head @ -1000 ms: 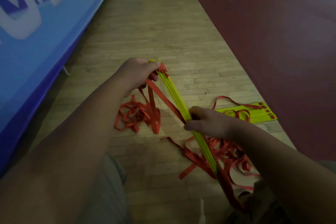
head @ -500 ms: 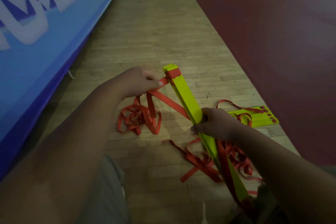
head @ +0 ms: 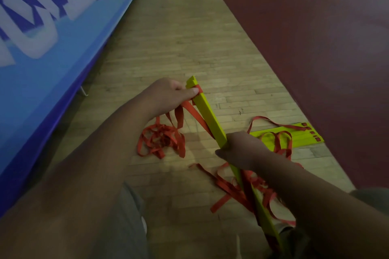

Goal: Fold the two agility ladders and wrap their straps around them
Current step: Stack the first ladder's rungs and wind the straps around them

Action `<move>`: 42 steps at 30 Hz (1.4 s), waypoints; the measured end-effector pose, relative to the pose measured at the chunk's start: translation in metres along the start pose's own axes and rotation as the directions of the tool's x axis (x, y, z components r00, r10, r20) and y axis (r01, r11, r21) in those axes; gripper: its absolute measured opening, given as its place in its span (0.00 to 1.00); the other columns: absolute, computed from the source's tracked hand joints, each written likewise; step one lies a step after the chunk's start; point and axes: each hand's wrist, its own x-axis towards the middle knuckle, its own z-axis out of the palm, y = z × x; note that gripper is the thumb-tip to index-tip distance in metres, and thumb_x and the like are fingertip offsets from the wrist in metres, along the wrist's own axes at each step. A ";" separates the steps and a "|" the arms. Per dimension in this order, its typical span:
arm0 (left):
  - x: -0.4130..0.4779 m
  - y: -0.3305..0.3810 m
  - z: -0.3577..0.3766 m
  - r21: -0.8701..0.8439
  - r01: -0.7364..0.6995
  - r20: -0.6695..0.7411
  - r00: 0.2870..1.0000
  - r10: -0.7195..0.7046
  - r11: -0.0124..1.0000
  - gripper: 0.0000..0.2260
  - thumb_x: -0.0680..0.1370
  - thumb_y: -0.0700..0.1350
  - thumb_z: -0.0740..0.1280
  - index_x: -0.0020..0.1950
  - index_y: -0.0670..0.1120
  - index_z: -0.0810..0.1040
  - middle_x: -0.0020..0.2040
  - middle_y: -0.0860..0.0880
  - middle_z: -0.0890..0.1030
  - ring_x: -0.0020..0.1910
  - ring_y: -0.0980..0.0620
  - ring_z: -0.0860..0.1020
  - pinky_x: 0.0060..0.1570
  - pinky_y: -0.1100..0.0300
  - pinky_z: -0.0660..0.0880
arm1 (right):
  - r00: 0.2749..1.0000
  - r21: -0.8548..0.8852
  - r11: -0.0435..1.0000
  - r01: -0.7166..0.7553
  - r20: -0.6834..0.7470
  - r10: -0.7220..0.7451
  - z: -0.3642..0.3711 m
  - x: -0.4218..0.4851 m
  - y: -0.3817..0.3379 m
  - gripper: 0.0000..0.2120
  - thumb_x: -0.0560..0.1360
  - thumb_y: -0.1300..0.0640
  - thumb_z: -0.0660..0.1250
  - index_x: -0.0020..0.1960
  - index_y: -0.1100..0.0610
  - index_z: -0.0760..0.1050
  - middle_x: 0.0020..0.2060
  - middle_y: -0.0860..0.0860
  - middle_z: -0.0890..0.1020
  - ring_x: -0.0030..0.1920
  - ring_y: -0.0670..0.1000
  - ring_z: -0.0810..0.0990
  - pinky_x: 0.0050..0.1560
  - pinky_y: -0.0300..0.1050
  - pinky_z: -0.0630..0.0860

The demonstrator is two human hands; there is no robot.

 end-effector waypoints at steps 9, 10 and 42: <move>-0.005 0.023 0.025 0.092 0.071 -0.256 0.966 -0.045 0.993 0.26 0.80 0.64 0.73 0.32 0.49 0.70 0.31 0.51 0.71 0.31 0.53 0.71 0.31 0.55 0.62 | 0.997 0.000 1.000 -0.027 -0.076 0.027 0.003 -0.003 -0.019 0.09 0.83 0.45 0.67 0.59 0.49 0.77 0.50 0.50 0.81 0.49 0.57 0.80 0.47 0.48 0.76; -0.001 0.020 0.024 0.105 0.067 -0.263 0.964 -0.038 0.992 0.26 0.81 0.61 0.73 0.32 0.47 0.70 0.31 0.50 0.71 0.31 0.52 0.71 0.31 0.54 0.62 | 0.997 -0.004 1.000 -0.012 -0.075 0.011 0.002 -0.003 -0.020 0.11 0.84 0.44 0.67 0.60 0.50 0.76 0.51 0.51 0.82 0.51 0.57 0.81 0.47 0.49 0.77; 0.012 -0.008 0.017 -0.011 0.094 -0.083 0.992 -0.094 0.996 0.18 0.83 0.61 0.69 0.46 0.50 0.89 0.27 0.52 0.83 0.36 0.50 0.84 0.52 0.47 0.84 | 0.993 0.193 0.981 -0.015 -0.116 0.038 -0.002 -0.004 0.002 0.10 0.79 0.43 0.77 0.55 0.44 0.81 0.40 0.43 0.83 0.40 0.45 0.82 0.37 0.43 0.77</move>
